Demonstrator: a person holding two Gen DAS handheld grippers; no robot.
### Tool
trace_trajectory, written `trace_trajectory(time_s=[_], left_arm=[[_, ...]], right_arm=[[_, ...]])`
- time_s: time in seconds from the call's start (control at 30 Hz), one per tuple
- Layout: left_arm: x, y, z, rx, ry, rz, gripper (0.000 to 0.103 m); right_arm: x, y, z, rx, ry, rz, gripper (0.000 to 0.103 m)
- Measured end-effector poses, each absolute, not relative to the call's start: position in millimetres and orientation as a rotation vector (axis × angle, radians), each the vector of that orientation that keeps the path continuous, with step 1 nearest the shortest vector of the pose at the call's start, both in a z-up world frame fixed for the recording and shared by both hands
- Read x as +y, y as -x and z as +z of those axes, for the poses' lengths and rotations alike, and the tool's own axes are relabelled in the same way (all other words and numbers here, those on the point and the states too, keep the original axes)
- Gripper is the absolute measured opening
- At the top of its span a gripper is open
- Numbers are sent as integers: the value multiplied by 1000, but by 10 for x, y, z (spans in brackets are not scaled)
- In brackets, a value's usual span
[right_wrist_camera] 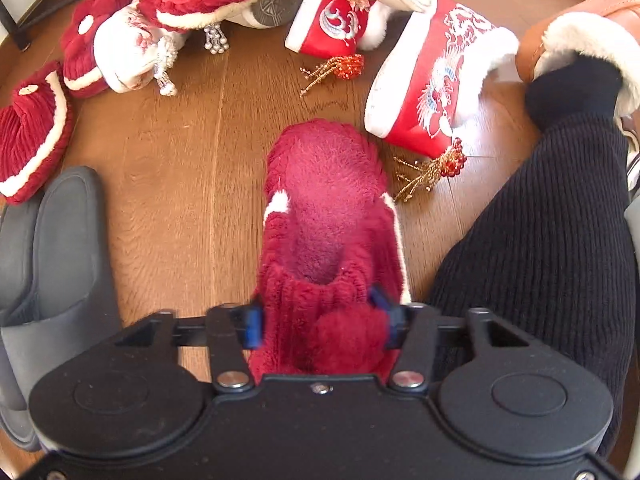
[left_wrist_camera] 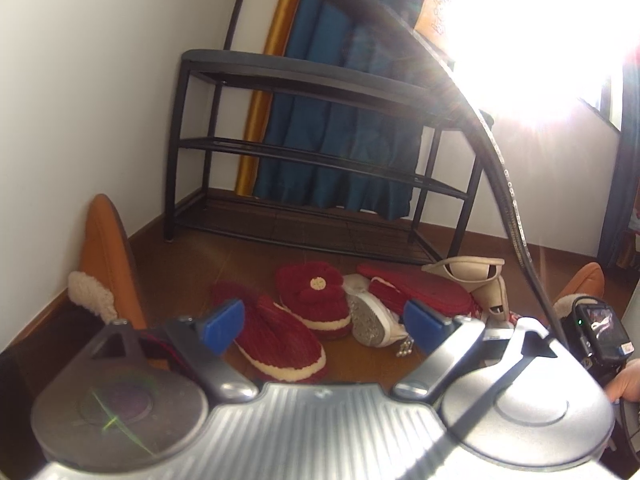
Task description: Organize scattered shoes
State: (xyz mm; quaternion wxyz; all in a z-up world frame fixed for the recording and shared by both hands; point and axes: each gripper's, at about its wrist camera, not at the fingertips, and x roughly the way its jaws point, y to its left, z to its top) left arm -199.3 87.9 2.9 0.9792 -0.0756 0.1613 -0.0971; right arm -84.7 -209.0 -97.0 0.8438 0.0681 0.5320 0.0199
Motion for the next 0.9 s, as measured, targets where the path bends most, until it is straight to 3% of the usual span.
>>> trace_trajectory(time_s=[0.17,0.63,0.7,0.9], left_arm=[[930,1949,31,323,165,-164,99],[969,1571,-97,377,107,-108,102],[976,1413,-148,393,112,-104,102],[929,1075,-216,420,146,-133,102]], right_arm=[[-1935,870,-780,1058,-159,130,92],[-1503,932,-248,867,-199,370,96],[-1184,717,-581,792,-183,340,96],[-1674,1253,-84,534,-221,144,102]])
